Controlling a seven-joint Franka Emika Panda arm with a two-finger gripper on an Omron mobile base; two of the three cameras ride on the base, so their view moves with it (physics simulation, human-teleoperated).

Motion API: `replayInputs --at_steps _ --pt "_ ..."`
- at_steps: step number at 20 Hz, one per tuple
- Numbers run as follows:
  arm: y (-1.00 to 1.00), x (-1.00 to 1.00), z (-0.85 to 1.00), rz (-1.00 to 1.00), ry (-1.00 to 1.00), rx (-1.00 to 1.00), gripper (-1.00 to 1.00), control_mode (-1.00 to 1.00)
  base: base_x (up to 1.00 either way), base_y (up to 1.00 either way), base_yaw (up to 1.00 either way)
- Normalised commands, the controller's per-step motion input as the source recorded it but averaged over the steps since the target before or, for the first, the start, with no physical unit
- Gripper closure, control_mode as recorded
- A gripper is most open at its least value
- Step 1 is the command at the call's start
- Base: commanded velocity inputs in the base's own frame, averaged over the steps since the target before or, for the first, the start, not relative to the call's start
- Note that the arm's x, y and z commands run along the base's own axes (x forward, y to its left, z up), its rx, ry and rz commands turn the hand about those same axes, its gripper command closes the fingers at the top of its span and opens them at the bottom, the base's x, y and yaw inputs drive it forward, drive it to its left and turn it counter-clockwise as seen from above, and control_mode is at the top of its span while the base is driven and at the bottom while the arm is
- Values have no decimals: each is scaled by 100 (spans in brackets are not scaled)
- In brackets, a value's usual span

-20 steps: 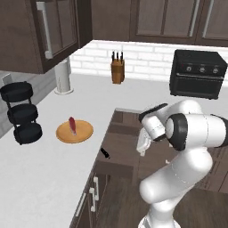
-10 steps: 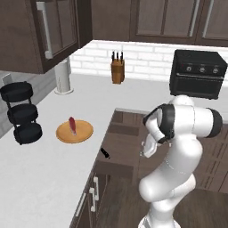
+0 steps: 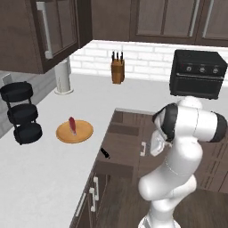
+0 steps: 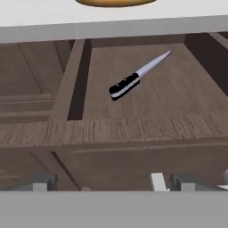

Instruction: Pick up the knife from the drawer and place it on the cutting board. Then place the meat from the plate to the cutting board.

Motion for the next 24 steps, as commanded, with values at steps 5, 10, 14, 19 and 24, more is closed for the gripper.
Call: replayInputs --at_steps 5,10,14,19,24 --pt "18 20 94 0 0 3 -100 -100 0 0 0" --pt "58 56 33 -3 0 0 -100 -100 0 0 0" --pt "48 72 -15 0 1 -2 -100 -100 0 0 0" --pt "-10 59 -59 0 8 -3 -100 -100 0 0 0" --pt "-8 32 -44 0 2 0 -100 -100 0 0 0"
